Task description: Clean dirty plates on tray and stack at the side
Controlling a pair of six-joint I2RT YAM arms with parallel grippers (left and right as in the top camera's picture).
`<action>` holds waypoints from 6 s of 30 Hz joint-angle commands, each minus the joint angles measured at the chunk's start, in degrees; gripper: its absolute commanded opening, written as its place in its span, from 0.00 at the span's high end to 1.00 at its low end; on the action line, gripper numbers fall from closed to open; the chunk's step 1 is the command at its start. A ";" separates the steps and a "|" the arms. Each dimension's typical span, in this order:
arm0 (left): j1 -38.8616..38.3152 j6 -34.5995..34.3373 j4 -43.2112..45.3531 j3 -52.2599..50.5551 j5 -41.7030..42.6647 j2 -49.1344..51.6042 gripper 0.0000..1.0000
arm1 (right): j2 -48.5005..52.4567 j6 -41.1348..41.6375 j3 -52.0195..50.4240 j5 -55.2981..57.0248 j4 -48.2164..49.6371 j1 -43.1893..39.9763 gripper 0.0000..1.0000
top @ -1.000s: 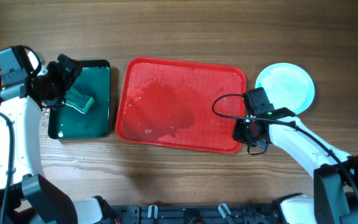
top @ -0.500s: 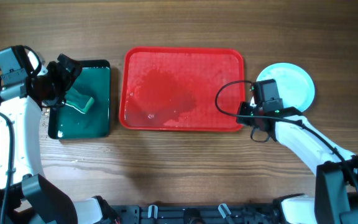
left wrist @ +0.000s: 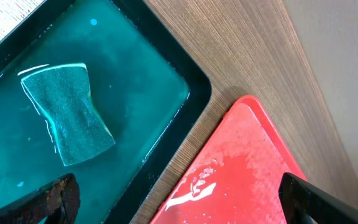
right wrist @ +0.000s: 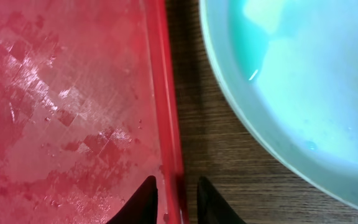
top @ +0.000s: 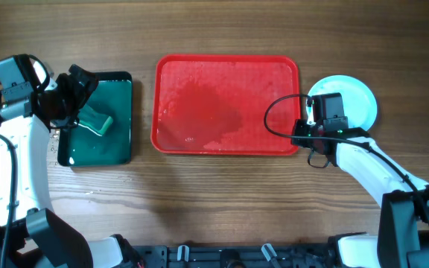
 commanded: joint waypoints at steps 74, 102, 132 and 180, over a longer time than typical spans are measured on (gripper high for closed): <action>-0.22 0.92 0.02 -0.15 0.87 0.07 0.00 | -87.76 3.63 -35.50 -16.50 18.40 -9.42 0.00; -0.22 0.92 0.02 -0.15 0.87 0.07 0.00 | -87.67 -18.99 -39.74 -0.33 16.72 -4.55 0.00; -0.24 1.11 -9.49 -0.22 -5.81 -0.98 0.00 | -87.30 -19.02 -39.71 -0.33 16.72 -4.55 0.00; -17.66 31.52 35.85 -68.19 -17.16 -86.88 0.00 | -87.30 -18.99 -39.71 -0.33 16.72 -4.55 0.00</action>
